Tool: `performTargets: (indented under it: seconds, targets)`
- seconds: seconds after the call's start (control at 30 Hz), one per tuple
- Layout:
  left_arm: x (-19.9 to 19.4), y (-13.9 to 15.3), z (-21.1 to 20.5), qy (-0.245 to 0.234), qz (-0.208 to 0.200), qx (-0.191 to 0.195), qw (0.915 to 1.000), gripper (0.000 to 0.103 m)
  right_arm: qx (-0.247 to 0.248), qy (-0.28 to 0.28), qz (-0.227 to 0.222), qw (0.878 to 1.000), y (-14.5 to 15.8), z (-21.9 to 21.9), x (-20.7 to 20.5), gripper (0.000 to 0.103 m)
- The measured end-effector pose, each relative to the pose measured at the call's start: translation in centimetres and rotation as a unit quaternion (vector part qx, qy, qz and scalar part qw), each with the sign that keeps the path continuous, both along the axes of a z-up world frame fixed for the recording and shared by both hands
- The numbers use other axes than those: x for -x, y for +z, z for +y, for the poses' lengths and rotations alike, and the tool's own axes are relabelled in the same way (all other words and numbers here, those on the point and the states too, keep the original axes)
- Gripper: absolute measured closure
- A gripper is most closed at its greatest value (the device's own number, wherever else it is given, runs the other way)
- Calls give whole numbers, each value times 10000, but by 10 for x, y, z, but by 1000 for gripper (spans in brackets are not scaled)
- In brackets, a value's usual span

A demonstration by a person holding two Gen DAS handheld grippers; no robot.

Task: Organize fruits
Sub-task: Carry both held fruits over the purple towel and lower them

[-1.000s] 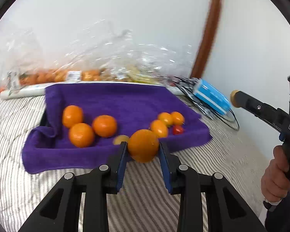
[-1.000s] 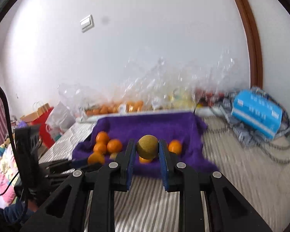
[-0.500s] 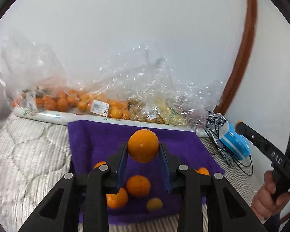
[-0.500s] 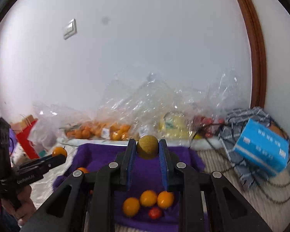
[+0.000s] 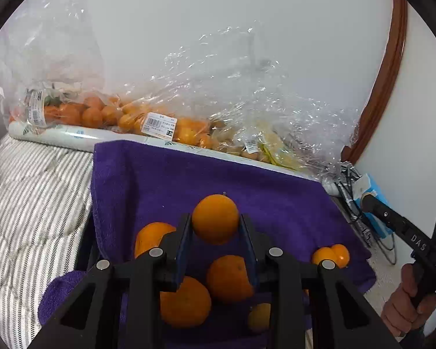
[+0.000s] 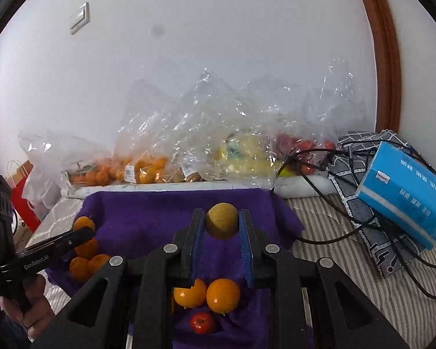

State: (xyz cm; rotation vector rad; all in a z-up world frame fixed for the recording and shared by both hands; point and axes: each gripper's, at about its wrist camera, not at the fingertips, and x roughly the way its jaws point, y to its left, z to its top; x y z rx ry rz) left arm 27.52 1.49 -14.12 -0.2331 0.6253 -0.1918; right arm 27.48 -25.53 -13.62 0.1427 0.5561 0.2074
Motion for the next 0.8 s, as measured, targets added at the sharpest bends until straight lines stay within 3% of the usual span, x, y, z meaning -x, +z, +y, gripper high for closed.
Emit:
performTargets:
  seconds: [0.23, 0.53, 0.8]
  targets:
    - [-1, -3, -8, -39, -74, -238, 9997, 72, -5, 83, -6, 10000, -7, 3, -1, 79]
    - [-7, -5, 0, -36, 51, 59, 10000, 72, 212, 123, 326, 9992, -24, 13, -12, 79]
    - [-8, -6, -3, -140, 85, 45, 9999, 72, 424, 149, 634, 9970, -40, 20, -19, 79]
